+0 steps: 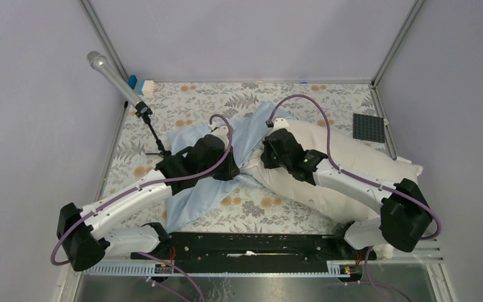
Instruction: Put the pillow into the pillowcase
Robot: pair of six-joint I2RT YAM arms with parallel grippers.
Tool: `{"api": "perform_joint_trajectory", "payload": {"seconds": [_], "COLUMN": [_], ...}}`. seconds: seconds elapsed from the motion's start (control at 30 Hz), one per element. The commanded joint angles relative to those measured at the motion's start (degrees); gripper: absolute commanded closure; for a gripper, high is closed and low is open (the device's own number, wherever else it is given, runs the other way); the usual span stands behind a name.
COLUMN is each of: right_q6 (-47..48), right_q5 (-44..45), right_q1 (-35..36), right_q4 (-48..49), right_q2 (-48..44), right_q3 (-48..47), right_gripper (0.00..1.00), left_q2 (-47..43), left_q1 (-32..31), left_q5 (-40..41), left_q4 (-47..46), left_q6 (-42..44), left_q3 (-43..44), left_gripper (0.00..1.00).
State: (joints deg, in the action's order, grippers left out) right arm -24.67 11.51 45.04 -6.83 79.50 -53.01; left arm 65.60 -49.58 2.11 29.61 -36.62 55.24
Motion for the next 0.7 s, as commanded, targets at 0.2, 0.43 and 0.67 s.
{"api": "perform_joint_trajectory", "payload": {"seconds": [0.2, 0.43, 0.67], "right_q6": [-4.16, -8.33, -14.39], "right_q5": [4.67, 1.3, -8.68], "right_q1": [-2.06, -2.06, -0.33], "right_q4": [2.89, 7.54, 21.43], "right_q2": [2.12, 3.35, 3.91], "right_q3": [-0.81, 0.82, 6.15], "right_gripper": [1.0, 1.0, 1.0], "left_q2": [-3.9, -3.34, 4.6], "left_q1": [-0.46, -0.43, 0.04], "left_q5": [-7.72, -10.32, -17.65], "left_q4": [-0.83, -5.42, -22.37], "left_q6": [-0.12, -3.7, -12.03], "left_q3": [6.69, 9.17, 6.54], "left_gripper": [1.0, 1.0, 1.0]}}
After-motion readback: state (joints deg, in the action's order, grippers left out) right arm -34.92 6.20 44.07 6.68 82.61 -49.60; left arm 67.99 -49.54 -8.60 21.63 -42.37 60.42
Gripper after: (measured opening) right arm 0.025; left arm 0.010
